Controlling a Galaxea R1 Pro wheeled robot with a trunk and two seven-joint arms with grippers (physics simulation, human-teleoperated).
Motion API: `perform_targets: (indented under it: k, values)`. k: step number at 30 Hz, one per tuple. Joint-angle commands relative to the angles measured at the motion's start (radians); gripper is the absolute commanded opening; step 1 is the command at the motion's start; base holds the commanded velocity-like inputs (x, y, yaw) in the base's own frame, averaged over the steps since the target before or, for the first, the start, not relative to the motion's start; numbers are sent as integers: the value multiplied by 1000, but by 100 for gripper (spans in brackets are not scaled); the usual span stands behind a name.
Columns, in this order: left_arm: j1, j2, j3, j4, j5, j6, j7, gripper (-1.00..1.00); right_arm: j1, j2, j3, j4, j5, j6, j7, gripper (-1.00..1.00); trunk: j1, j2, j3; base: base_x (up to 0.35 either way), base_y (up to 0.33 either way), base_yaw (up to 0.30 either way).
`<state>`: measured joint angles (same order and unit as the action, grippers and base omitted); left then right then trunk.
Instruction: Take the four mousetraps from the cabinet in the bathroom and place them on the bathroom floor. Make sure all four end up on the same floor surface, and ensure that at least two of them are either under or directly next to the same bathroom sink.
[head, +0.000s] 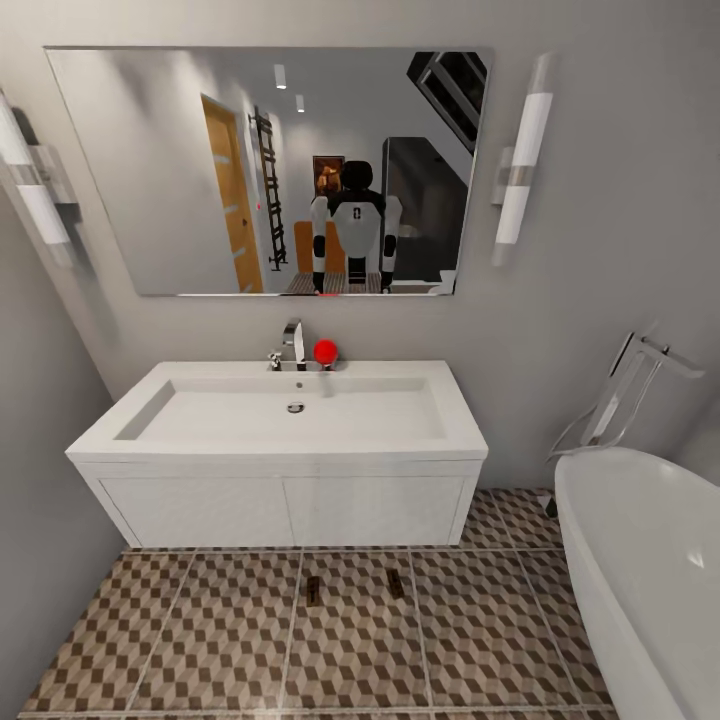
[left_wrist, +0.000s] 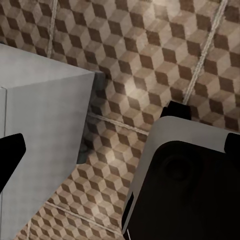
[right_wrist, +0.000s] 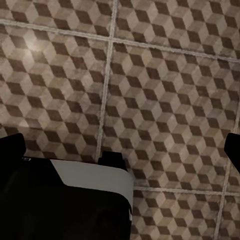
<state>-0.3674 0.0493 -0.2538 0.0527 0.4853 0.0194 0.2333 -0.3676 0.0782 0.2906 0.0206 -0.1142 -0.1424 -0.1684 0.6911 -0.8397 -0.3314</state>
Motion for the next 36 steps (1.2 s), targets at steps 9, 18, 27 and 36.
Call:
perform_targets:
  k: [9, 18, 27, 36]
  values:
    - [-1, 0, -8, 1, 7, 2, 1, 100, -1, 1, 8, 2, -12, -5, -2, 100, 0, -1, -1, 0, 0, -90]
    - [-1, 0, -8, 1, 7, 2, 1, 100, -1, 2, 7, 2, -12, -5, -2, 100, 0, -1, -1, 0, 0, -275]
    - [-1, 0, -8, 1, 7, 2, 1, 100, -1, 2, 7, 2, -12, -5, -2, 100, 0, -1, -1, 0, 0, -298]
    - [-1, 0, -8, 1, 7, 2, 1, 100, -1, 2, 7, 2, -12, -5, -2, 100, 0, -1, -1, 0, 0, -300]
